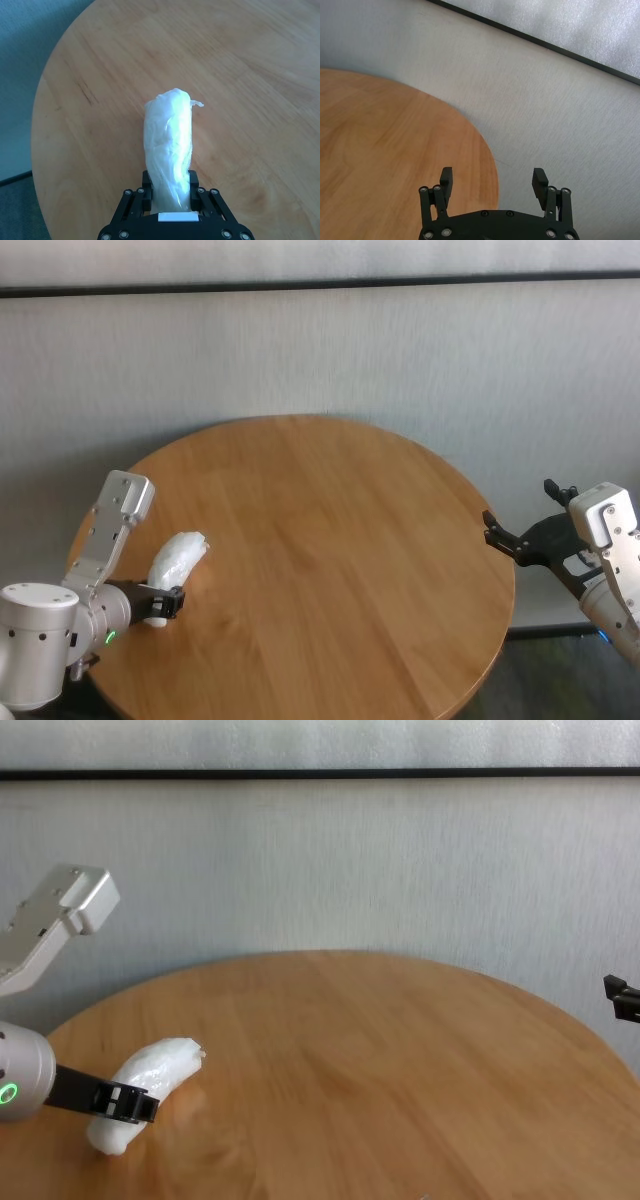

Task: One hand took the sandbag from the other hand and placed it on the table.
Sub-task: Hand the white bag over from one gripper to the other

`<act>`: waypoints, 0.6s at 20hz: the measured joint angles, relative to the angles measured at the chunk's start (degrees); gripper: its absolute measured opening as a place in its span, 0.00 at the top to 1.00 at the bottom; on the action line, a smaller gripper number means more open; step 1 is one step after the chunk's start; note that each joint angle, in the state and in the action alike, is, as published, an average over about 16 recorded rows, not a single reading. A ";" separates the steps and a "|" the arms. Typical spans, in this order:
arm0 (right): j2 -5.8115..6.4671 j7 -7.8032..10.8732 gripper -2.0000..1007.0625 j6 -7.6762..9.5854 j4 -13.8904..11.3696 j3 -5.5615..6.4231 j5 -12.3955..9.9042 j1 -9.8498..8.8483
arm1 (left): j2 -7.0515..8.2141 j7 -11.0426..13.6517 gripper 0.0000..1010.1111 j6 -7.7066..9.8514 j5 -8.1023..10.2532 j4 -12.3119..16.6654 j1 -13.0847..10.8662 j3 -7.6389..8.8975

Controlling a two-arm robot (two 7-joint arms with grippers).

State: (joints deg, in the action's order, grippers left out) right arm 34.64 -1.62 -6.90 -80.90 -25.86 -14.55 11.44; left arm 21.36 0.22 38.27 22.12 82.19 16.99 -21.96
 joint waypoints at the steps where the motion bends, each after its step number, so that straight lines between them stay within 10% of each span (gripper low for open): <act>1: 0.00 0.00 0.01 0.00 0.00 0.00 0.00 0.00 | 0.00 0.00 0.56 0.00 0.00 0.00 0.00 0.00; 12: 0.00 0.00 0.01 0.00 0.00 0.00 0.00 0.00 | 0.36 1.27 0.58 -1.43 -0.36 0.53 -0.21 -0.23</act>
State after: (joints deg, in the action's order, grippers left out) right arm 34.64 -1.62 -6.90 -80.90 -25.86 -14.55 11.44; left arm 21.72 1.49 36.84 21.75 82.73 16.78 -22.20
